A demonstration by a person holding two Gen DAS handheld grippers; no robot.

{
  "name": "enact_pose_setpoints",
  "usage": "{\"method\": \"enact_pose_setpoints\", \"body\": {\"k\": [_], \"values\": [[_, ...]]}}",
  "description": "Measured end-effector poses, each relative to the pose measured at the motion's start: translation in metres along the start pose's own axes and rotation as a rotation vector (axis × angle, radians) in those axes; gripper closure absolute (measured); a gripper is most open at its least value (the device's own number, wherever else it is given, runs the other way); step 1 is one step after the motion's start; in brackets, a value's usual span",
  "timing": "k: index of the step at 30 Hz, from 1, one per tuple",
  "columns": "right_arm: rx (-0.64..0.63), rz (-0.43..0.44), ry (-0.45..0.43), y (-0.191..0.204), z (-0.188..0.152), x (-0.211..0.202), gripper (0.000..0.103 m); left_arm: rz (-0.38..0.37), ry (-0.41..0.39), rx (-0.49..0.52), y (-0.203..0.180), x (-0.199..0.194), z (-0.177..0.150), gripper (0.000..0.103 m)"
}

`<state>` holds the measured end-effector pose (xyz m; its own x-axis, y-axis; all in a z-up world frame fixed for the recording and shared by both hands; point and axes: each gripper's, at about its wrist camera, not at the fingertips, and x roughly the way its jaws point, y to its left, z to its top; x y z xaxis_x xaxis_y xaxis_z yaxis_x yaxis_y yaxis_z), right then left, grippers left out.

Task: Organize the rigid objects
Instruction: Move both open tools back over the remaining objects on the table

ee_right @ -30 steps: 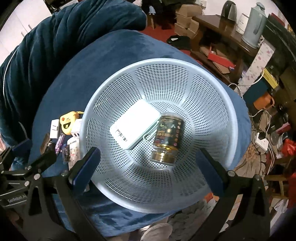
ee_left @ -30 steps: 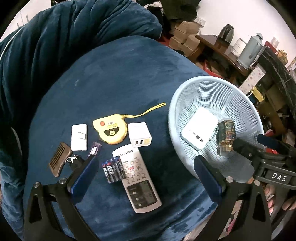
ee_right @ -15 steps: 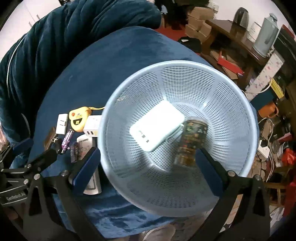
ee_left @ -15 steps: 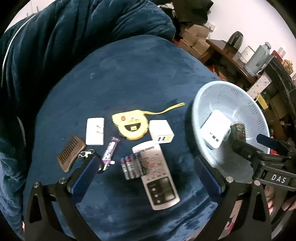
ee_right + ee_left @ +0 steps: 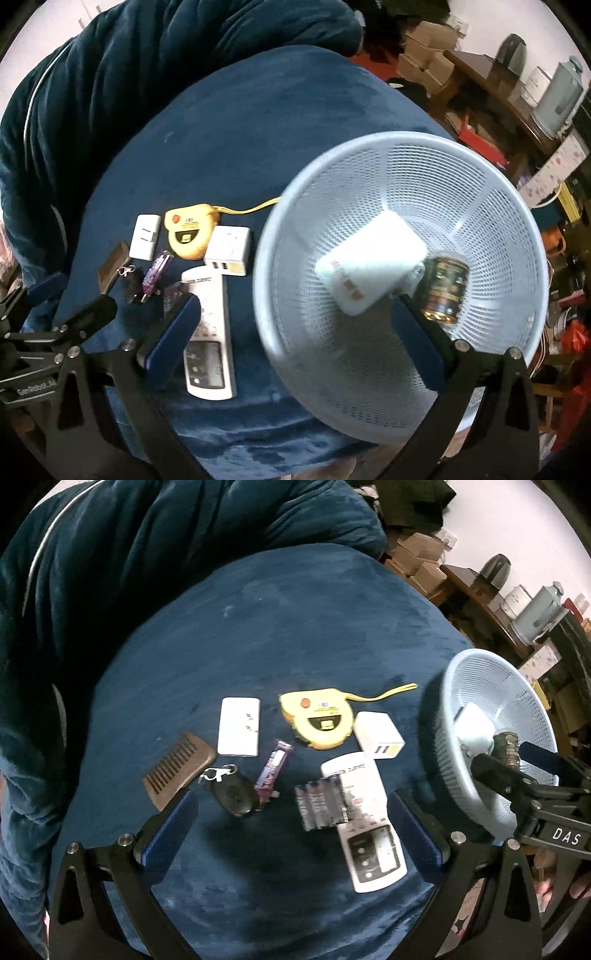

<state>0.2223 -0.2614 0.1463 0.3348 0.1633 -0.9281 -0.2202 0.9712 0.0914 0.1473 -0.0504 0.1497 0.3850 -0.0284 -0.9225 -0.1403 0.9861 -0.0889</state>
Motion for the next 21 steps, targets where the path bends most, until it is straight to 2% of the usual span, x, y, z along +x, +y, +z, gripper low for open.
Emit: {"method": "enact_pose_setpoints", "body": {"k": [21], "values": [[-0.164, 0.012, 0.058, 0.065, 0.006, 0.033, 0.000, 0.000, 0.070, -0.101, 0.051, 0.034, -0.011, 0.001]]}}
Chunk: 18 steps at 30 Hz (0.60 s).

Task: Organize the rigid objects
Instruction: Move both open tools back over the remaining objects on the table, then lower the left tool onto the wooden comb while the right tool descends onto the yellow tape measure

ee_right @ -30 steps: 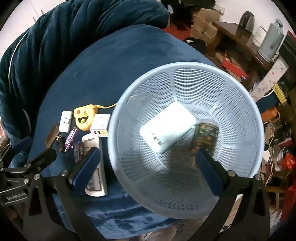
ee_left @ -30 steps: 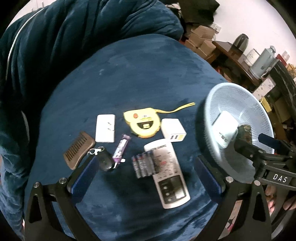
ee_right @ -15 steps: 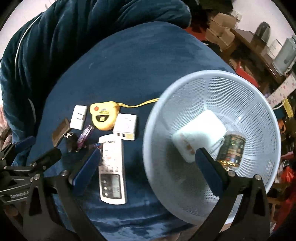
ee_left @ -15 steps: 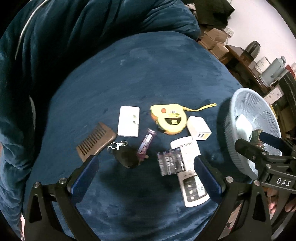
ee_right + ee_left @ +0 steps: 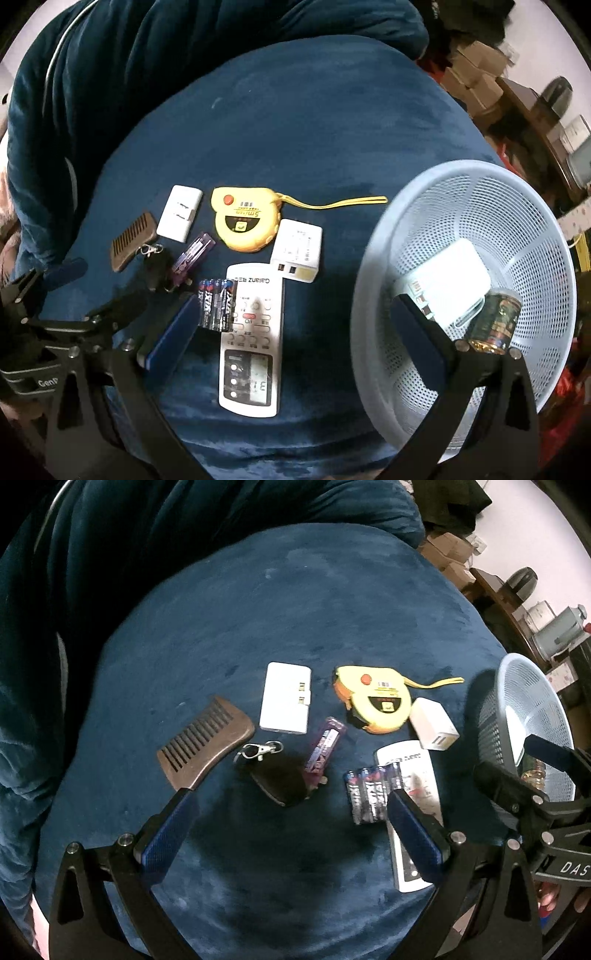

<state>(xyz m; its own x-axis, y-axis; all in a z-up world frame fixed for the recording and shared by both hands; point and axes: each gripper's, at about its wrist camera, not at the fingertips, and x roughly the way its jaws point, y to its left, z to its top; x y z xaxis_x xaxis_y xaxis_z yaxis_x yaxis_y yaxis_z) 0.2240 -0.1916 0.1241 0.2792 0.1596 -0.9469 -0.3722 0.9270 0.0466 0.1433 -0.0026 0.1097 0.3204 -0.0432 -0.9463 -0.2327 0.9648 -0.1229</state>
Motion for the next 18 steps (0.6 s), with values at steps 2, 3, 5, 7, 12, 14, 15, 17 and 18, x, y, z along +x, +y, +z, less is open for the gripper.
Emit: {"method": "enact_pose_setpoints", "body": {"k": [2, 3, 5, 7, 12, 14, 15, 17, 18], "values": [[-0.013, 0.000, 0.003, 0.004, 0.001, 0.002, 0.000, 0.001, 0.001, -0.016, 0.007, 0.002, 0.000, 0.001], [-0.020, 0.000, 0.004, 0.006, 0.002, 0.003, 0.000, 0.000, 0.002, -0.024, 0.012, 0.003, 0.000, 0.001], [-0.042, 0.004, 0.011, 0.013, 0.006, 0.007, 0.000, 0.003, 0.003, -0.043, 0.022, 0.005, 0.000, 0.001], [-0.057, 0.019, 0.018, 0.019, 0.010, 0.010, 0.000, 0.000, 0.004, -0.070, 0.034, 0.008, 0.000, 0.001], [-0.090, 0.055, 0.034, 0.035, 0.025, 0.017, 0.000, -0.005, 0.000, -0.144, 0.065, 0.011, 0.002, 0.001], [-0.112, 0.057, 0.036, 0.043, 0.034, 0.021, 0.000, -0.001, -0.004, -0.167, 0.075, 0.012, 0.004, 0.001], [-0.124, 0.055, 0.039, 0.046, 0.039, 0.025, 0.000, 0.000, -0.006, -0.174, 0.079, 0.013, 0.005, 0.001], [-0.138, 0.045, 0.044, 0.050, 0.047, 0.034, 0.000, 0.000, -0.007, -0.190, 0.087, 0.017, 0.008, 0.001], [-0.137, 0.033, 0.052, 0.050, 0.052, 0.041, 0.000, 0.000, -0.006, -0.195, 0.089, 0.019, 0.009, 0.001]]}}
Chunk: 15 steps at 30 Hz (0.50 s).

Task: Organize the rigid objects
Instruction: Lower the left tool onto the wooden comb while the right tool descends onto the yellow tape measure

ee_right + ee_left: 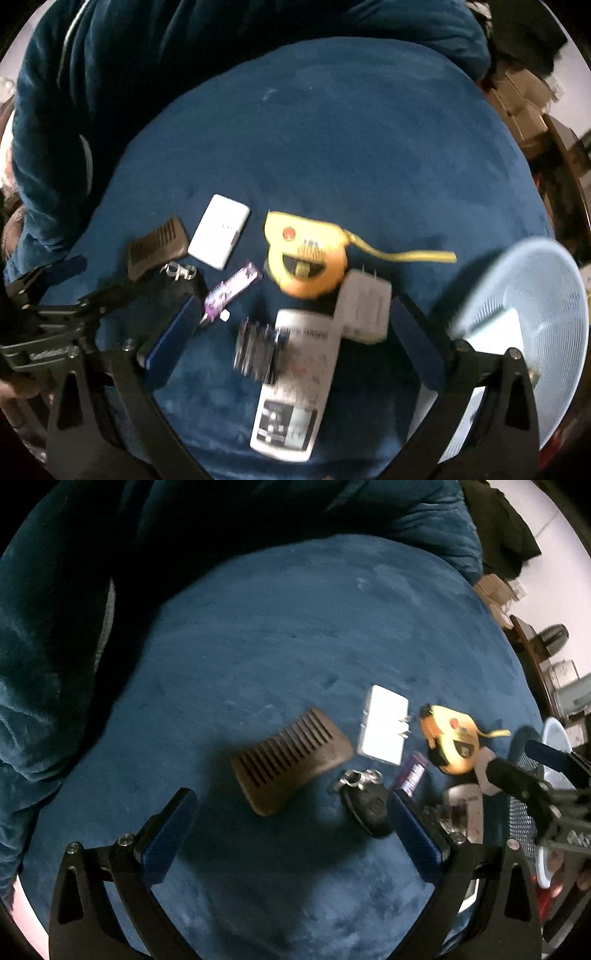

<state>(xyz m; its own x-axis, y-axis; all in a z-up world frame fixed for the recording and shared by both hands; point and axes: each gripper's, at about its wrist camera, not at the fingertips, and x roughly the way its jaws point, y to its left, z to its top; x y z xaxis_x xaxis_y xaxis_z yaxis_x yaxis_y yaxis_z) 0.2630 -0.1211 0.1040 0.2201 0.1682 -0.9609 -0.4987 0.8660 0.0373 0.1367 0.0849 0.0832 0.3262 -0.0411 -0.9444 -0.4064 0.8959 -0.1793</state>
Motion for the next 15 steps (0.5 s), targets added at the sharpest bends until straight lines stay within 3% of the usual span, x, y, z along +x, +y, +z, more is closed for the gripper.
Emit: {"method": "enact_pose_setpoints", "body": {"k": [6, 15], "values": [[0.020, -0.024, 0.052, -0.004, 0.020, 0.042, 0.000, -0.008, 0.015, -0.058, 0.013, 0.025, 0.009, 0.001], [0.029, -0.030, 0.123, -0.008, 0.027, 0.082, 0.001, -0.002, 0.047, -0.020, 0.010, 0.051, 0.011, 0.001]]}}
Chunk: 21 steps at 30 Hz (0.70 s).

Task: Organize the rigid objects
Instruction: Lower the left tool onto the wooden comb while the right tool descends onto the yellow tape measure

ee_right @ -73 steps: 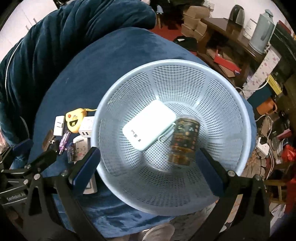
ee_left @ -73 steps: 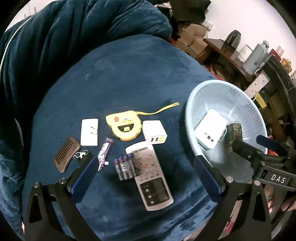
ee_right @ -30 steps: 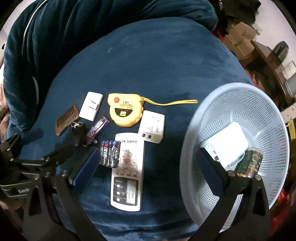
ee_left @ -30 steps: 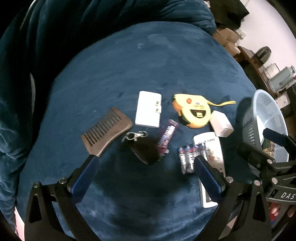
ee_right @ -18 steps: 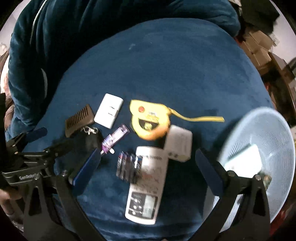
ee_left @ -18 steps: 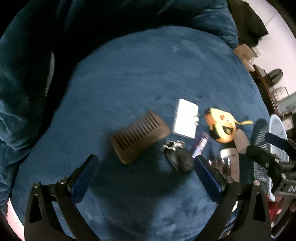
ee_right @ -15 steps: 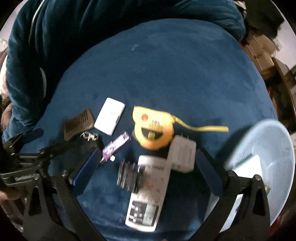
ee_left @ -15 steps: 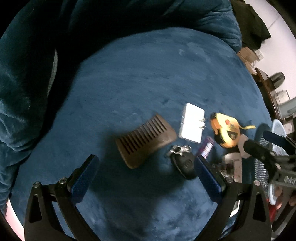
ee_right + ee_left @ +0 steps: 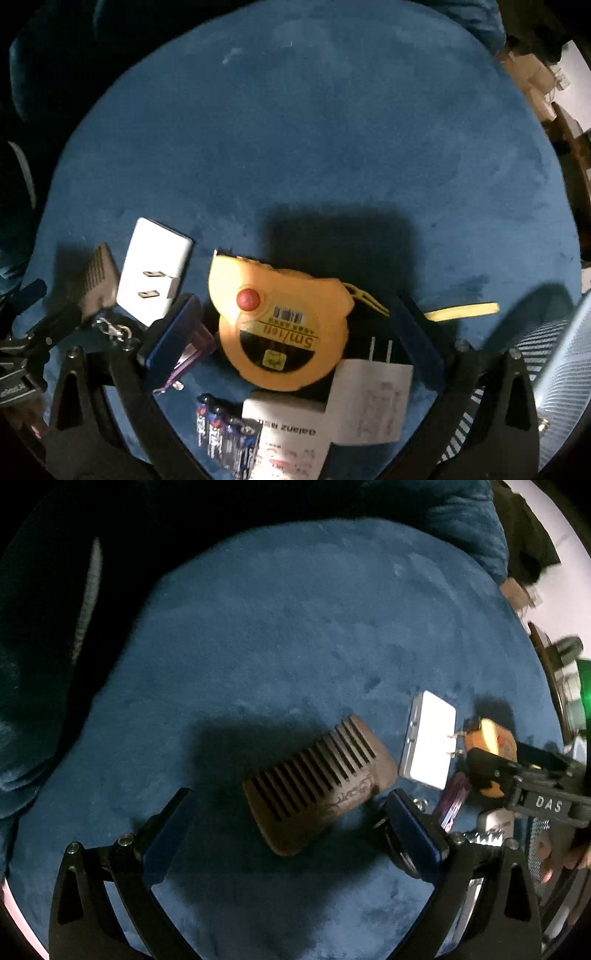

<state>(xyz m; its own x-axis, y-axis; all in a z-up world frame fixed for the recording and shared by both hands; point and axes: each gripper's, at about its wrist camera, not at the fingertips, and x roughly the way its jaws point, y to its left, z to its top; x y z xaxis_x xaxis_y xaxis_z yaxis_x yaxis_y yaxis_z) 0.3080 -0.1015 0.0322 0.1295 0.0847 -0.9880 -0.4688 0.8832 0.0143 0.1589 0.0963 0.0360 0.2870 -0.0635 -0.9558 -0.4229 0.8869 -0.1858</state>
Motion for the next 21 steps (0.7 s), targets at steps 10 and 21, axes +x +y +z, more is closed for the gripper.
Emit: {"method": "enact_pose_setpoints", "body": {"k": [10, 21], "values": [[-0.005, 0.021, -0.018, -0.001, -0.004, 0.002, 0.023, 0.145, -0.036, 0.247, -0.017, 0.005, 0.000, 0.002], [-0.011, 0.024, -0.026, 0.000, -0.002, 0.003, 0.021, 0.110, -0.008, 0.514, -0.063, 0.039, 0.007, 0.004]]}}
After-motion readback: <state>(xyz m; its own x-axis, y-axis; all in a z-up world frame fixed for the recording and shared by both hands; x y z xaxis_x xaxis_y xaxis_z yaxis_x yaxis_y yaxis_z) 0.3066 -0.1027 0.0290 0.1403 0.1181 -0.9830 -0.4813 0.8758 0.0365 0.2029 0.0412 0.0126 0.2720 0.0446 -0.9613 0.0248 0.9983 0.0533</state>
